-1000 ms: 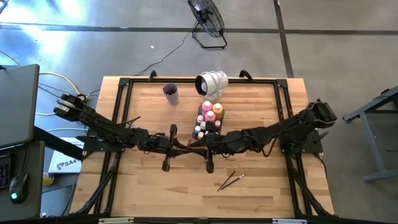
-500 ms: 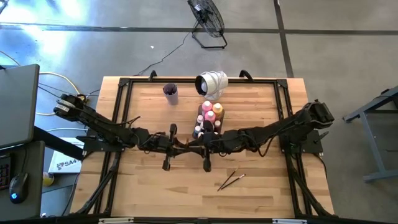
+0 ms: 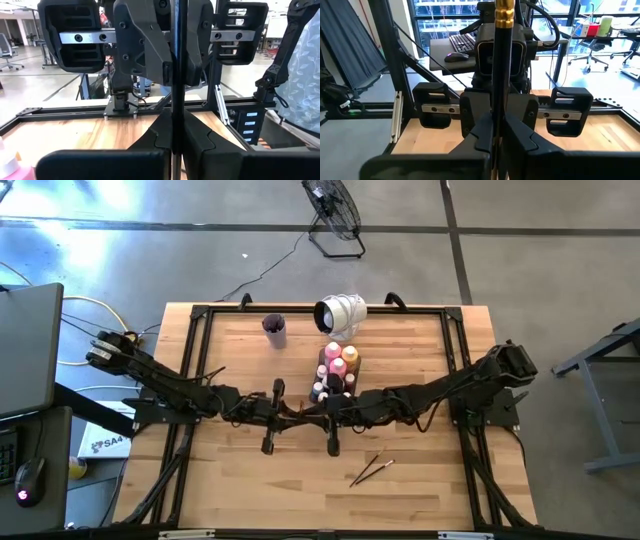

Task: Pick & Place Paint Supplies
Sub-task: Put the gold paint brush into the violet cup

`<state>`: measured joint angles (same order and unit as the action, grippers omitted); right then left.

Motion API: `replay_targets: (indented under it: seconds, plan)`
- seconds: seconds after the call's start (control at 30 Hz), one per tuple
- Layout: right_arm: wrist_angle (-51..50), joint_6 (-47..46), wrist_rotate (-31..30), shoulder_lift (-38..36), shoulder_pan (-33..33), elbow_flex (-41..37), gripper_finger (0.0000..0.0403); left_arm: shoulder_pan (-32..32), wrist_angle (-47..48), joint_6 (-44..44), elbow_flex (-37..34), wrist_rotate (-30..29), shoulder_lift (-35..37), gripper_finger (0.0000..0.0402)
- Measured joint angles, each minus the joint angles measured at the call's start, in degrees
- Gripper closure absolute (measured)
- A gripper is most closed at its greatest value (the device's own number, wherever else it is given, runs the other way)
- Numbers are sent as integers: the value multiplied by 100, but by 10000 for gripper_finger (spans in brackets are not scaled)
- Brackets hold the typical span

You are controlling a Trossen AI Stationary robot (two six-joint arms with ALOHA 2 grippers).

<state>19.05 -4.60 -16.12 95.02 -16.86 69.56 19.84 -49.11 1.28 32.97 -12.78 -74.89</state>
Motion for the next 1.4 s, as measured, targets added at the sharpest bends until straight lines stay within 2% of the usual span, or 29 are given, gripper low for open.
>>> replay_targets:
  seconds: [0.33,0.63,0.83,1.0,1.17,1.4]
  plan:
    - [0,35,2,0,0,0,391,0,0,0,0,2,0,378]
    - [-116,35,-26,-9,0,0,392,4,298,-154,0,-13,7,325]
    - [-259,35,-46,-9,0,0,392,4,311,-70,0,-43,20,270]
    - [-592,35,-240,-22,-2,0,392,4,732,133,-2,-46,397,236]
    - [-856,-24,-152,-55,-2,4,392,4,1059,147,-7,-37,875,230]
    - [-1034,-162,6,-52,0,2,392,3,468,148,0,264,916,230]
